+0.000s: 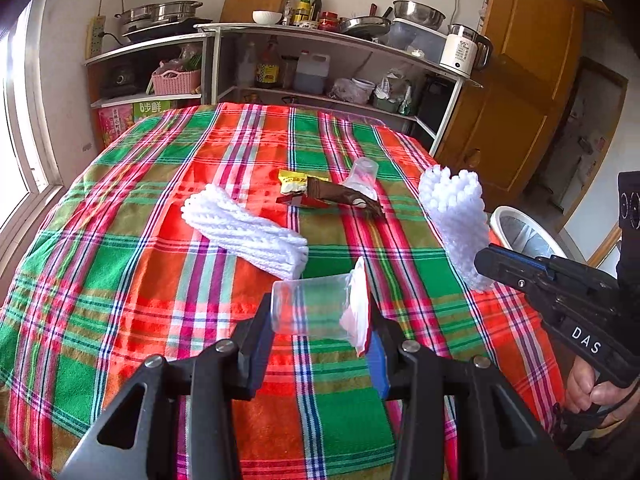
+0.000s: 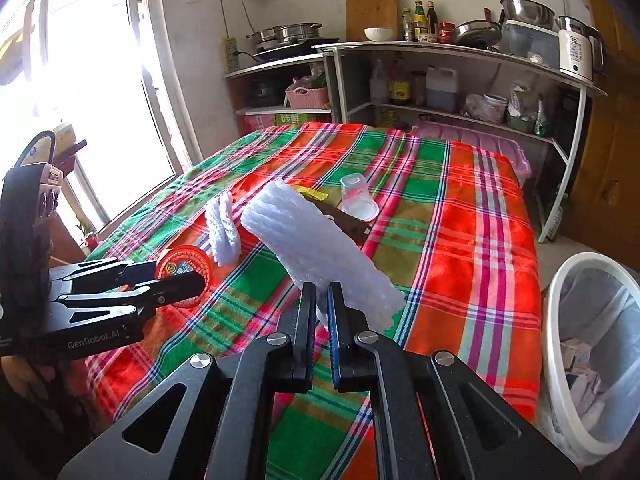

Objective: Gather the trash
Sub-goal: 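Carry the plastic cup in the left gripper while the right carries the foam net over the bin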

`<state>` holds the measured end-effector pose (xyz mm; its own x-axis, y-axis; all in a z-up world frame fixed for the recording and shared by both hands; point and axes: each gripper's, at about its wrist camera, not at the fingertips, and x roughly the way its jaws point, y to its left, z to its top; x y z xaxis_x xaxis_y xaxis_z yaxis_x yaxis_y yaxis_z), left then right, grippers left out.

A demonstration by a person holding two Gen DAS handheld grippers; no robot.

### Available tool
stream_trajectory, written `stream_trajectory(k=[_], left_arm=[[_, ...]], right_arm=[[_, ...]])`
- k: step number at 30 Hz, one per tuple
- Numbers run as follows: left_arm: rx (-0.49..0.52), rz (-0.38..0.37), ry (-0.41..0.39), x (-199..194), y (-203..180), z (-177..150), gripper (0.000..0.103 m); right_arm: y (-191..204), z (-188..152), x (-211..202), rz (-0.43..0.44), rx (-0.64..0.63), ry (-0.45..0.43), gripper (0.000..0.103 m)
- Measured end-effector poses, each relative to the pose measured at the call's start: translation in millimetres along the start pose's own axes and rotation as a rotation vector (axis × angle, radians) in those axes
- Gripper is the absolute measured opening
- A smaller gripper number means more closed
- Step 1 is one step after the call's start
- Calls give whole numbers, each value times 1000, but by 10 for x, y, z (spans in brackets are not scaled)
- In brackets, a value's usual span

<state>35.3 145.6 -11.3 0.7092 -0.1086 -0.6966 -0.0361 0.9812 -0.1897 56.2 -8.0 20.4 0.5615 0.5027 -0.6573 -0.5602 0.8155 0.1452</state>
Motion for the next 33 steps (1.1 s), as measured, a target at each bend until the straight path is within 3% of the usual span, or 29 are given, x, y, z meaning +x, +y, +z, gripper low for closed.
stream_trajectory(k=[16,22,33], left_arm=[[132,-83,-41,11,-748,211,43],[148,-117,-10,105,-934,172,43],[234,-252,1,332,-1686,391,43]], right_arm=[[-432,-19,-513,-66,89,-88,6],[-549,-109,-638,-88,112,-98,6],[-1179,-240,-1002,-252,179,-107,6]])
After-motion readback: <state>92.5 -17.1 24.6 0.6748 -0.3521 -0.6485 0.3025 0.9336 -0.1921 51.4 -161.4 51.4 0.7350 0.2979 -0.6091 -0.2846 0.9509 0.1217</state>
